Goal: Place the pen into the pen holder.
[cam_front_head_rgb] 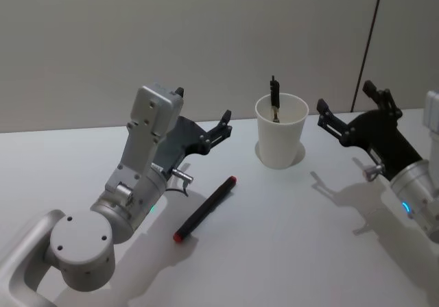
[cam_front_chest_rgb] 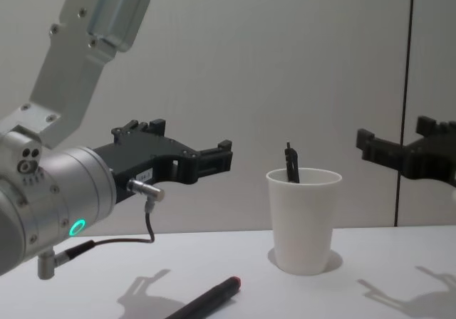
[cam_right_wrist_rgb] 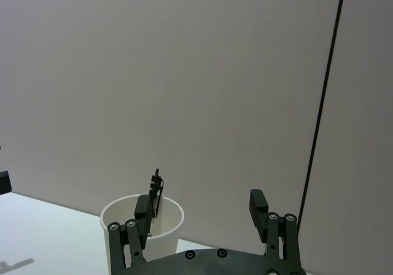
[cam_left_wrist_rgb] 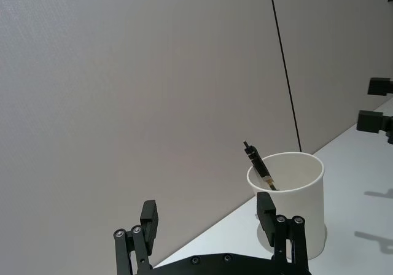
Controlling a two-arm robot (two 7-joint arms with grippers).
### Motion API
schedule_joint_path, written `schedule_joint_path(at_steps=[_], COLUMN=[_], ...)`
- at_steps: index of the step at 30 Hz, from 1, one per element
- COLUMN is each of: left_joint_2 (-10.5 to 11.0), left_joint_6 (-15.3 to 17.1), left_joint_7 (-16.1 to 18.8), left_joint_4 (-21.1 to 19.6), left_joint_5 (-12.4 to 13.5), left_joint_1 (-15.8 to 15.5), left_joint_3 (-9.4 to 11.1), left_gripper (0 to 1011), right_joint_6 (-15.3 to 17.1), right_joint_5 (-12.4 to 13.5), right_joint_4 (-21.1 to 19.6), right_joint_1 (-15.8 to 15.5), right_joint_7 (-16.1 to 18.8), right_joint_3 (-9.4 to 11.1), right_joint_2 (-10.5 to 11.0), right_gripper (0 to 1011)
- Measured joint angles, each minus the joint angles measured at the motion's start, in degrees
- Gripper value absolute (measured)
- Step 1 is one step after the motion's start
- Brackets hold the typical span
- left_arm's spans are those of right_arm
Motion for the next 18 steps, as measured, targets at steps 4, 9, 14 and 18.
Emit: schedule_joint_path(at_steps=[4,9,14,18], left_joint_2=[0.0,0.0,0.0,0.0], left_joint_6=[0.0,0.0,0.0,0.0], left_joint_7=[0.0,0.0,0.0,0.0], left_joint_4=[0.0,0.0,0.0,0.0], left_joint_5=[0.0,0.0,0.0,0.0], left_joint_1=[0.0,0.0,0.0,0.0], left_joint_3=[0.0,0.0,0.0,0.0], left_gripper=[1001,1001,1001,1001], right_joint_6=[2.4,5.7,8.5,10.3], right_joint_5=[1.0,2.3,3.4,4.2], right_joint_4=[-2.8,-6.9,-10.1,-12.2], right_joint_1=[-2.0,-4.8,-7.1,-8.6], right_joint_7=[-1.3,-3.2,-4.7,-5.7], right_joint_3=[0.1,0.3,0.5,0.6], right_joint_2=[1.0,2.3,3.4,4.1], right_gripper=[1002,1002,1002,1002])
